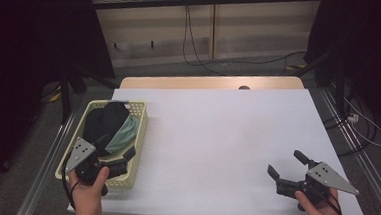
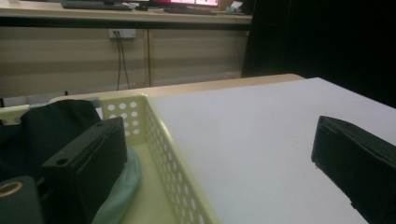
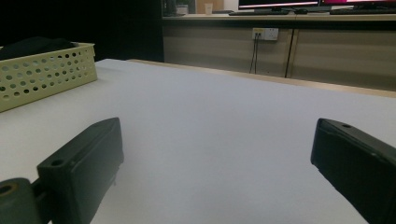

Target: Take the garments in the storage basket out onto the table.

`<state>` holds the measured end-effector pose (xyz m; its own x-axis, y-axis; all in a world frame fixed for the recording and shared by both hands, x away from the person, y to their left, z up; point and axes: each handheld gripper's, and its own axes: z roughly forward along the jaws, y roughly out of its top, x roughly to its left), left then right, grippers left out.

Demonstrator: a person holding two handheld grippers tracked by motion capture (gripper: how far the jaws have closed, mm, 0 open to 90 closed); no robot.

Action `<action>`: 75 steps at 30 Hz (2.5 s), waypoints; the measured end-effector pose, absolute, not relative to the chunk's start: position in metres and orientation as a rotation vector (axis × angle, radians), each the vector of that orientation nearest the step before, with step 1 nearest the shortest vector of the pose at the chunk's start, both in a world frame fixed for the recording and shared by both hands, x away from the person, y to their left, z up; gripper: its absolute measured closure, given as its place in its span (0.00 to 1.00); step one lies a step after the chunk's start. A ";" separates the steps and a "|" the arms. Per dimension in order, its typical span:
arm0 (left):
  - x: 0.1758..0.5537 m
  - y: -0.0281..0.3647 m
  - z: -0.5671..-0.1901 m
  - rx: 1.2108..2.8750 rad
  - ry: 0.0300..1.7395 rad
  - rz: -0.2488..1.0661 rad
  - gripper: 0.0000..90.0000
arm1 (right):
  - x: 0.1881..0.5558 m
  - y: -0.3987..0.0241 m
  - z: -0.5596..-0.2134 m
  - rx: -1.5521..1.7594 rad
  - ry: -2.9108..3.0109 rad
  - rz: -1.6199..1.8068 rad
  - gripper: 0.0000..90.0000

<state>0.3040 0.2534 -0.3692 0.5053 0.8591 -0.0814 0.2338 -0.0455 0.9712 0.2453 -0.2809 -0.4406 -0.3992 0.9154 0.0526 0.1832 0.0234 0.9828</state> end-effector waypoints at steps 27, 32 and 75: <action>0.349 0.273 -0.348 1.603 1.024 0.716 0.04 | 0.245 -0.279 -0.440 1.111 1.670 1.426 0.03; 0.358 0.278 -0.349 1.601 1.059 0.724 0.04 | 0.245 -0.278 -0.440 1.103 1.672 1.428 0.03; 0.427 0.307 -0.403 1.721 1.399 0.693 0.05 | 0.247 -0.273 -0.443 1.086 1.716 1.432 0.03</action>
